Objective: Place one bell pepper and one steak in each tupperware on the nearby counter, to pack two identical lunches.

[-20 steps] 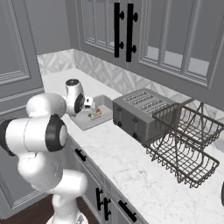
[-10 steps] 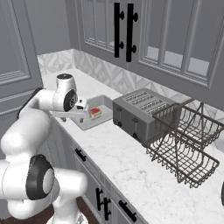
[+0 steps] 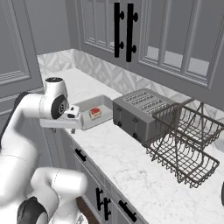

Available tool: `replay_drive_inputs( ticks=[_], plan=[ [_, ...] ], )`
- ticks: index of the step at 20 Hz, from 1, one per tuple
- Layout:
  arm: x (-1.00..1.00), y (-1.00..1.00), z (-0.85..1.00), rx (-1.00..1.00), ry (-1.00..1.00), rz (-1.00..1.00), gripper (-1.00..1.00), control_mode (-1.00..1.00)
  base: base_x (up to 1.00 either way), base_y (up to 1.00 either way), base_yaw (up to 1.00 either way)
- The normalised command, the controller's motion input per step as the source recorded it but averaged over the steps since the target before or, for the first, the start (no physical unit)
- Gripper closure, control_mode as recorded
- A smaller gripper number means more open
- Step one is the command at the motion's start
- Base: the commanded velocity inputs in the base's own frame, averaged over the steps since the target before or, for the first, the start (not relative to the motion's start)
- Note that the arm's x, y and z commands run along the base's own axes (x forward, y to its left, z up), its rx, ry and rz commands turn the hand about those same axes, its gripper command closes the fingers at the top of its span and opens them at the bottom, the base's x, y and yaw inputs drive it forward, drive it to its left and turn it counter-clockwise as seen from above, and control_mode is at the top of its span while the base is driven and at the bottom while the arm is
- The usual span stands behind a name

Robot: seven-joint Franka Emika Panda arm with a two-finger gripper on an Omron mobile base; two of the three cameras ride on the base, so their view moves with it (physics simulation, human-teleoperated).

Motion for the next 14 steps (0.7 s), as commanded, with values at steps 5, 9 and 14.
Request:
replay_drive_inputs(
  ticks=[5, 9, 14],
  plan=[
    [-1.00, -0.32, 0.01, 0.01, -0.05, 0.00, -1.00, -1.00, 0.00, 0.00, 0.00],
    [-0.67, -0.18, 0.14, 0.00, -0.02, 0.00, -1.00, -1.00, 0.00, 0.00, 0.00],
    [0.00, 0.00, 0.00, 0.00, 0.00, 0.00, -1.00, 1.00, -0.01, 0.00, 0.00]
  ],
)
